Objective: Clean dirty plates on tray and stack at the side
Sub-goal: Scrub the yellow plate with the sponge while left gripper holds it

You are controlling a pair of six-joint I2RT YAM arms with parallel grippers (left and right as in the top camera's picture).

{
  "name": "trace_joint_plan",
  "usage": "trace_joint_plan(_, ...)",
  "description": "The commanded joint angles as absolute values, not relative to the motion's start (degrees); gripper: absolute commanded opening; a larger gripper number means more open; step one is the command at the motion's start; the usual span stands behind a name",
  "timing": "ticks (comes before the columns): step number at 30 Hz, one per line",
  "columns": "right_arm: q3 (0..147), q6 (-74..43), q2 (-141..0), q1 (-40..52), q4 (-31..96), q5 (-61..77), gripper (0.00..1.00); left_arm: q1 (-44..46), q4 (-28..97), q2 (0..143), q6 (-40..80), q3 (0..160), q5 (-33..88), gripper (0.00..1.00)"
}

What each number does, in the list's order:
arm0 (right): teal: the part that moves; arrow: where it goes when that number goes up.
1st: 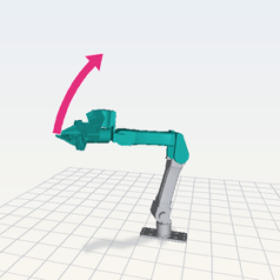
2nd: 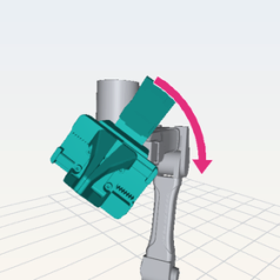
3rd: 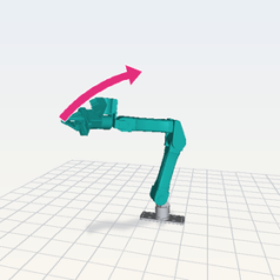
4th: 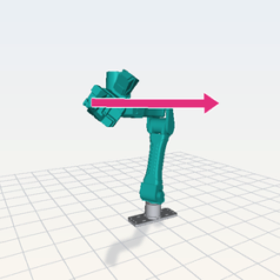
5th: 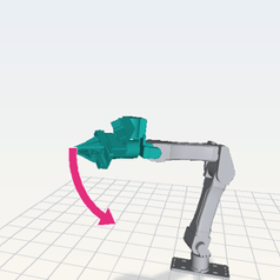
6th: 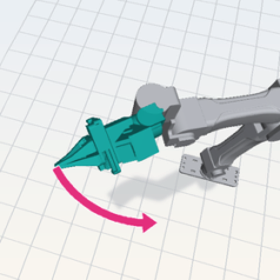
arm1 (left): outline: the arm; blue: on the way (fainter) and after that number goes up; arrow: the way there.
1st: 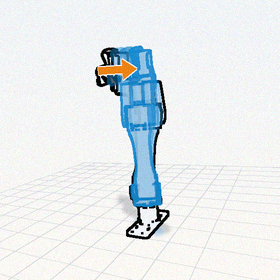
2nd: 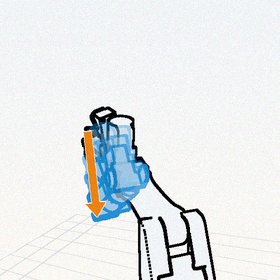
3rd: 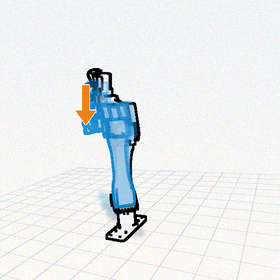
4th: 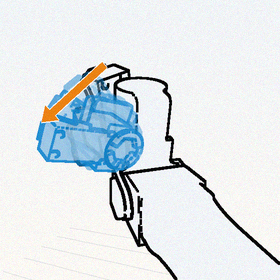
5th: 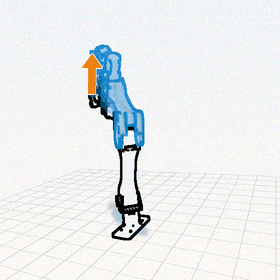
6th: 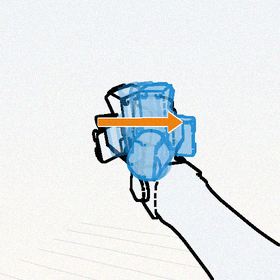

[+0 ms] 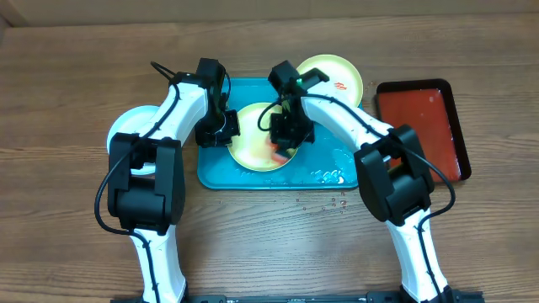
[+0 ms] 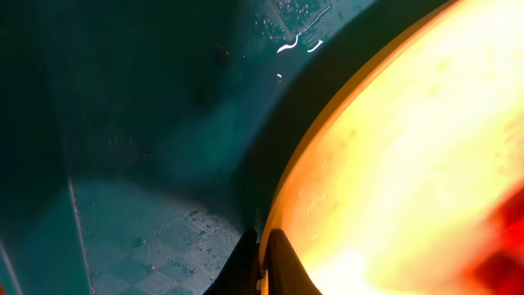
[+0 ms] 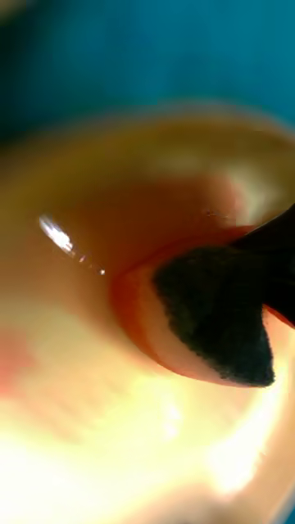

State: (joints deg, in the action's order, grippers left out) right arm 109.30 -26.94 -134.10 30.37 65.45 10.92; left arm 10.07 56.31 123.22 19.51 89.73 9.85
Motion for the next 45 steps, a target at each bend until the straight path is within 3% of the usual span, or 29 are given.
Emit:
trace_joint_plan(1,111.00,-26.59,-136.22,30.04,63.37,-3.22,0.04,10.41,56.53,125.91,18.81,87.39,9.21,0.04)
trace_joint_plan(7,110.96,-27.70,-137.38,30.57,54.50,-0.45,0.04,10.41,56.51,125.91,18.81,87.39,9.23,0.04)
trace_joint_plan(15,110.96,-27.27,-142.17,31.83,45.67,22.41,0.04,10.41,56.49,125.91,18.65,87.39,9.23,0.04)
trace_joint_plan(26,111.90,-22.59,-140.97,32.47,56.84,28.51,0.04,10.39,56.73,125.91,18.65,87.39,9.02,0.04)
trace_joint_plan(37,111.90,-20.99,-135.11,31.00,65.93,-2.39,0.04,10.39,56.73,125.91,18.59,87.39,8.82,0.04)
trace_joint_plan(40,111.77,-21.45,-135.35,32.25,63.66,-12.10,0.04,10.39,56.73,125.91,18.59,87.39,8.82,0.04)
trace_joint_plan(45,111.42,-22.70,-135.76,33.91,55.81,-13.19,0.04,10.41,56.75,125.91,18.59,87.39,8.82,0.04)
